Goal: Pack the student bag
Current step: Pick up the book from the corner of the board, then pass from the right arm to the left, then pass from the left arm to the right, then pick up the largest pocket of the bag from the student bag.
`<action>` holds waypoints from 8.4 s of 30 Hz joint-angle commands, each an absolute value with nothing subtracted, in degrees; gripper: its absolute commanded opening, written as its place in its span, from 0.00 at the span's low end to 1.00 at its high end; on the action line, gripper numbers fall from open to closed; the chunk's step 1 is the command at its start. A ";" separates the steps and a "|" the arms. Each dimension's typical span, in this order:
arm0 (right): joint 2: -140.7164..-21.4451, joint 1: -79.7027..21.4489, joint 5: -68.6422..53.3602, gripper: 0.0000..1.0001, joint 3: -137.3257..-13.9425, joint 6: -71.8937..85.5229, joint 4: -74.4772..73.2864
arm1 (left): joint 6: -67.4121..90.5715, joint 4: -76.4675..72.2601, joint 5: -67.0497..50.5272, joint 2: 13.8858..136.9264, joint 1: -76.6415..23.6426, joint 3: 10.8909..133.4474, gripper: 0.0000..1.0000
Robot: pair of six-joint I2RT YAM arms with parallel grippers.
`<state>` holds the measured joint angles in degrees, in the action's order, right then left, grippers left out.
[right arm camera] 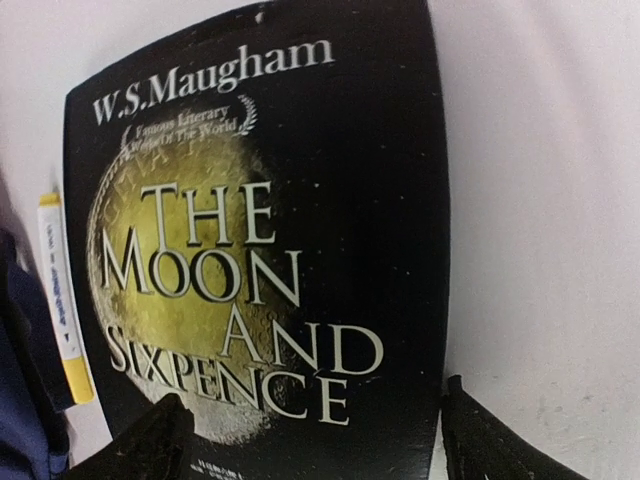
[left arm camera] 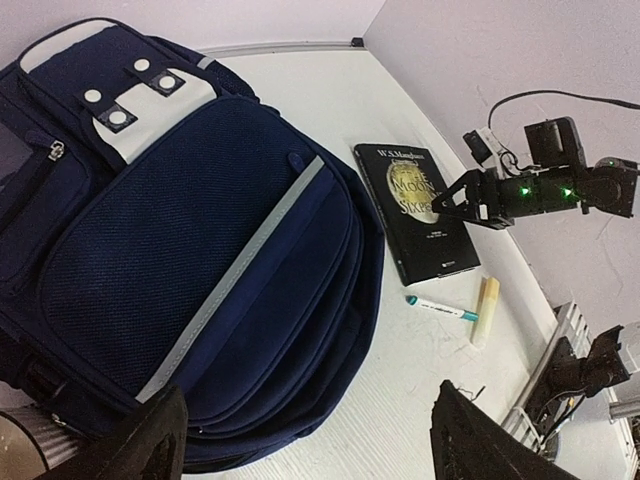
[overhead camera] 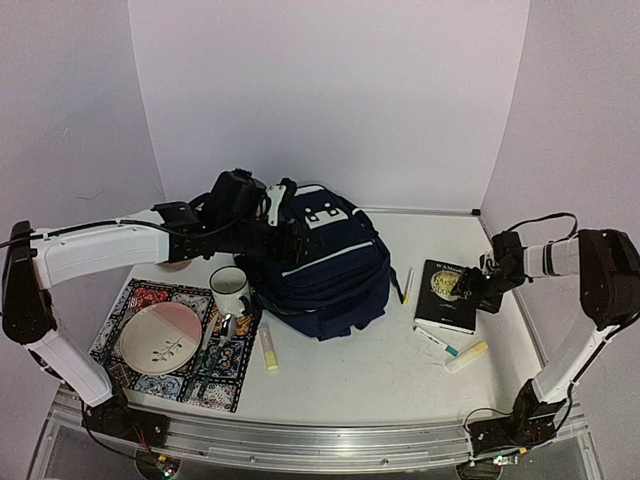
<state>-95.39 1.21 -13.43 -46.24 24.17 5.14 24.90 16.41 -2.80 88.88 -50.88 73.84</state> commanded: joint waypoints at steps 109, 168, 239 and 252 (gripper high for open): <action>-69.68 -26.36 -41.31 0.00 -50.04 65.15 53.55 | 52.41 -14.24 -30.62 99.75 -47.37 79.63 0.73; -82.27 -51.78 -2.26 0.98 -46.19 67.27 69.36 | 81.75 -50.32 -1.38 81.36 -49.03 52.39 0.00; -43.58 -37.00 9.72 0.00 -27.34 63.68 35.00 | 0.17 18.04 19.35 108.95 -64.12 83.87 0.76; -43.12 -37.00 8.66 0.00 -27.00 64.19 33.94 | -4.79 19.84 28.68 119.12 -64.40 91.77 0.58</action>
